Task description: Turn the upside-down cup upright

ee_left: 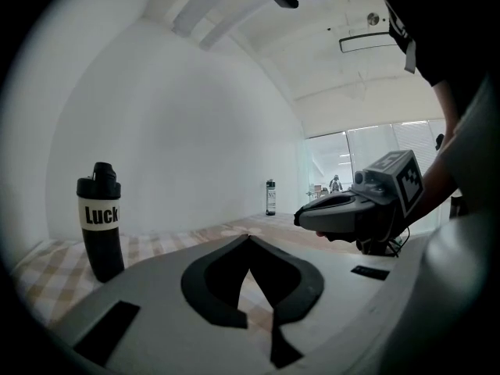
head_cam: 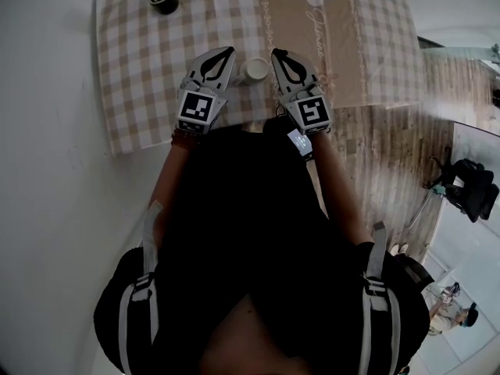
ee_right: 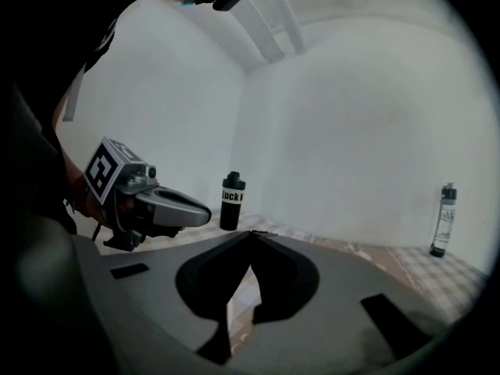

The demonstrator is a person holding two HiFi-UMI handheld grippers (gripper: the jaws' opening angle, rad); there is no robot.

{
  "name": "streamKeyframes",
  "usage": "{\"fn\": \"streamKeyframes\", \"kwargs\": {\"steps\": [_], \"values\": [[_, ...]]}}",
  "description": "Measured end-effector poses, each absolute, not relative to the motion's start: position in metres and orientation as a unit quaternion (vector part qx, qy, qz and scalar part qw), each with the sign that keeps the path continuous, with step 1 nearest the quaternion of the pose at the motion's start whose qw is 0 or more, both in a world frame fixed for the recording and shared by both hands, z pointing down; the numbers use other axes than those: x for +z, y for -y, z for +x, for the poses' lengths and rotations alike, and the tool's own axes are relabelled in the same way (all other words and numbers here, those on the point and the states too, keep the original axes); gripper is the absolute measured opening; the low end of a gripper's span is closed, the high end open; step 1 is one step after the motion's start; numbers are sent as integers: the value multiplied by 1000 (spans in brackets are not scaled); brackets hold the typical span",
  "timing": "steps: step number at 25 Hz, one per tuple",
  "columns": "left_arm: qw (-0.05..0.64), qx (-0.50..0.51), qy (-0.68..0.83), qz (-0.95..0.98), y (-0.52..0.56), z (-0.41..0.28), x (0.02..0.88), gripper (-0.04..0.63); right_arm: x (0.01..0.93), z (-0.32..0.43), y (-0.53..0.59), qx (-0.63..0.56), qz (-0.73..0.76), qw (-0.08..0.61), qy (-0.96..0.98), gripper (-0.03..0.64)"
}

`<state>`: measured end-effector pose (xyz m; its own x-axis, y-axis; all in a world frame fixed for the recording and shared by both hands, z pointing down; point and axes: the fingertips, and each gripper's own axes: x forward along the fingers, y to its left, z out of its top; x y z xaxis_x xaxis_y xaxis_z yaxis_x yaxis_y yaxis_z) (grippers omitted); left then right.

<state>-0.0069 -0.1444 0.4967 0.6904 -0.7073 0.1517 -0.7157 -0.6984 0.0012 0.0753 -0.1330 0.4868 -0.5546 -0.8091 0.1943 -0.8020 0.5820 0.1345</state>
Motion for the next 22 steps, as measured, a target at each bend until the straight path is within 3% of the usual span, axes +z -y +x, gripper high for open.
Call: {"fn": "streamKeyframes", "kwargs": {"steps": [22], "values": [[31, 101, 386, 916, 145, -8, 516, 9, 500, 93, 138, 3, 465, 128, 876, 5]]}}
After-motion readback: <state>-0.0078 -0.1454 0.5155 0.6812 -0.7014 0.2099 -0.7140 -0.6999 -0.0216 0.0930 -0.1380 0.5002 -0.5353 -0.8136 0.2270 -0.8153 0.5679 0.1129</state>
